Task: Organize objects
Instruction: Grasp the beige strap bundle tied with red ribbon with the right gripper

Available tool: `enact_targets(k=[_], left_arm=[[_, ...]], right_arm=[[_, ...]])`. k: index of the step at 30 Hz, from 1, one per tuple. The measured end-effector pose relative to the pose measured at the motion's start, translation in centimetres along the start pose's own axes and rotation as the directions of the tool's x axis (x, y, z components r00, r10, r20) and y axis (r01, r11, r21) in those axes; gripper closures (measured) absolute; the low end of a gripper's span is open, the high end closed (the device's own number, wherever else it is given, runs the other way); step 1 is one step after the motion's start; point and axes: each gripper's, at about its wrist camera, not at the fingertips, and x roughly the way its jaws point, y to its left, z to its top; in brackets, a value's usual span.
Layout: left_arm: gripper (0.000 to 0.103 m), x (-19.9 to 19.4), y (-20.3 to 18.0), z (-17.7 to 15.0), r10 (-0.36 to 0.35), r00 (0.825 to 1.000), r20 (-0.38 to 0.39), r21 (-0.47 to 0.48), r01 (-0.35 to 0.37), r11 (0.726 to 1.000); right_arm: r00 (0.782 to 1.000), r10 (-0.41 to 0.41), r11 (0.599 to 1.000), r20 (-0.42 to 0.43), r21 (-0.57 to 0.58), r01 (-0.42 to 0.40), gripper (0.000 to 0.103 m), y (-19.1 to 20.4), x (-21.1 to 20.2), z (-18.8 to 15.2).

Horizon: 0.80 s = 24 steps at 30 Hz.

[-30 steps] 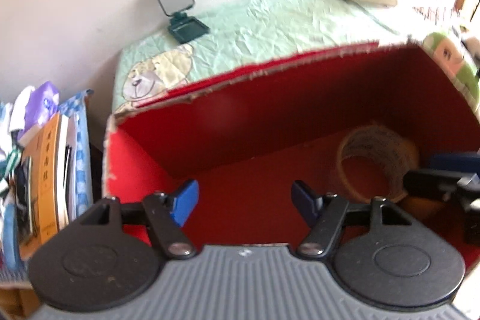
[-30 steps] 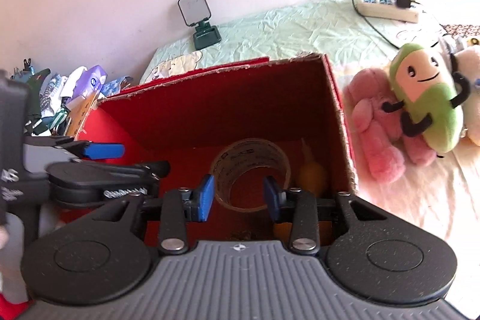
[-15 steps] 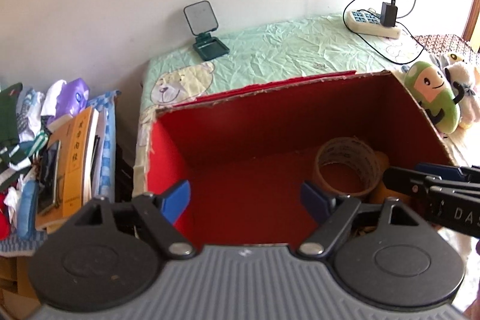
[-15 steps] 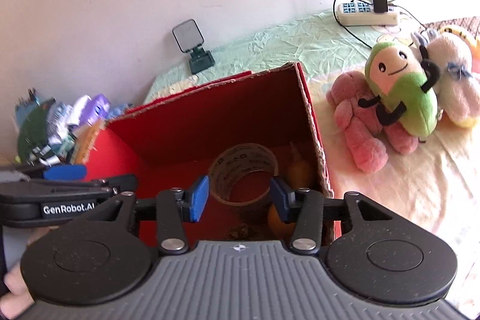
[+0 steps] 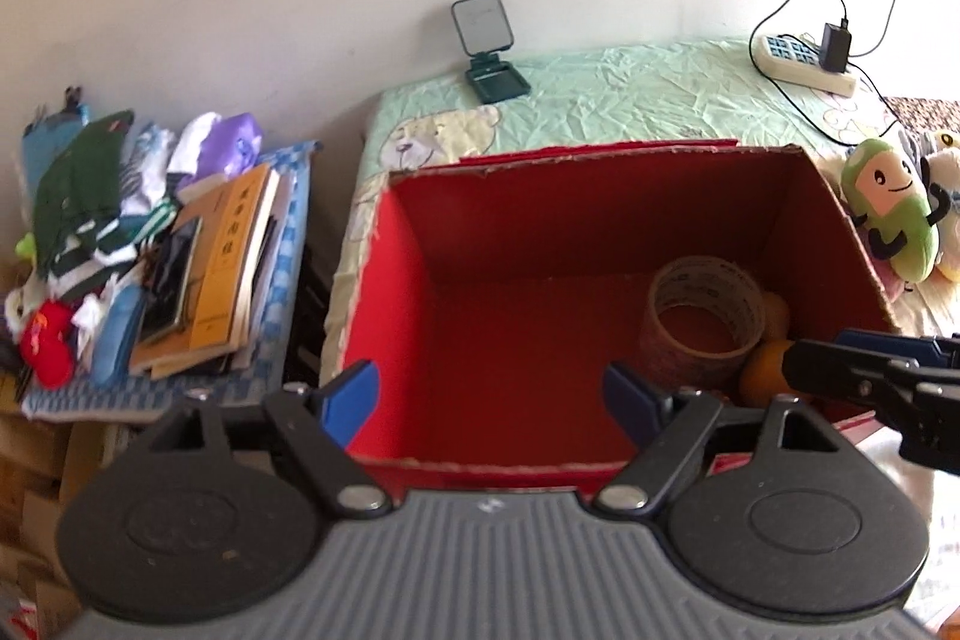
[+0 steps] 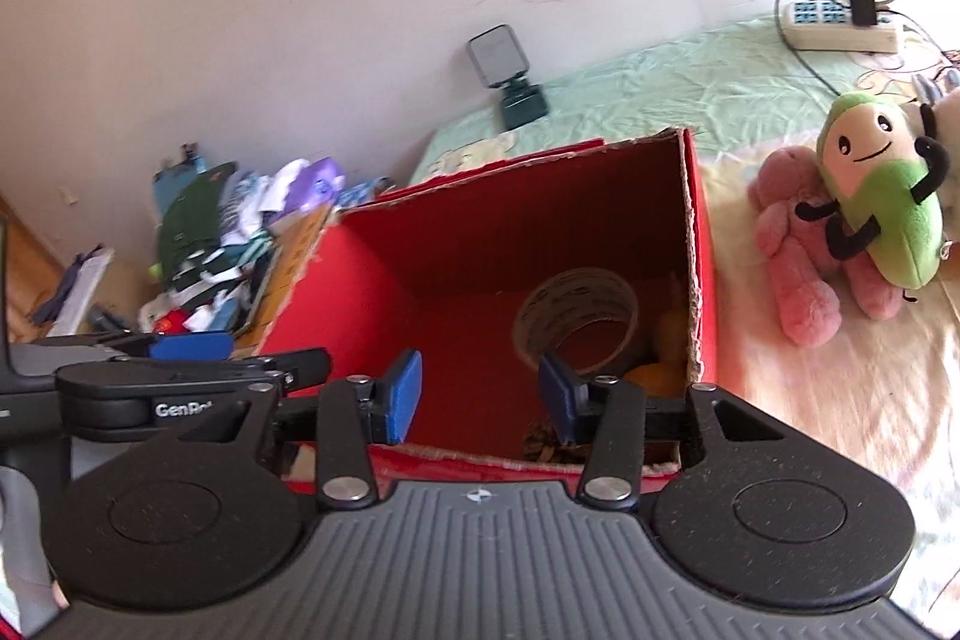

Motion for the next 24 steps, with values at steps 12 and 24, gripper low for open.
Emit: enact_targets(k=[12, 24], left_arm=[[0.013, -2.0, -2.8, -2.1, 0.058, 0.997, -0.044, -0.09, -0.062, 0.994], [0.014, -2.2, -2.4, -7.0, -0.033, 0.995, -0.099, -0.151, 0.018, 0.988]], right_arm=[[0.989, 0.129, 0.989, -0.07, -0.063, -0.134, 0.056, -2.0, -2.6, -1.0], [0.958, 0.18, 0.979, -0.222, -0.057, -0.197, 0.055, -3.5, -1.0, -3.3]])
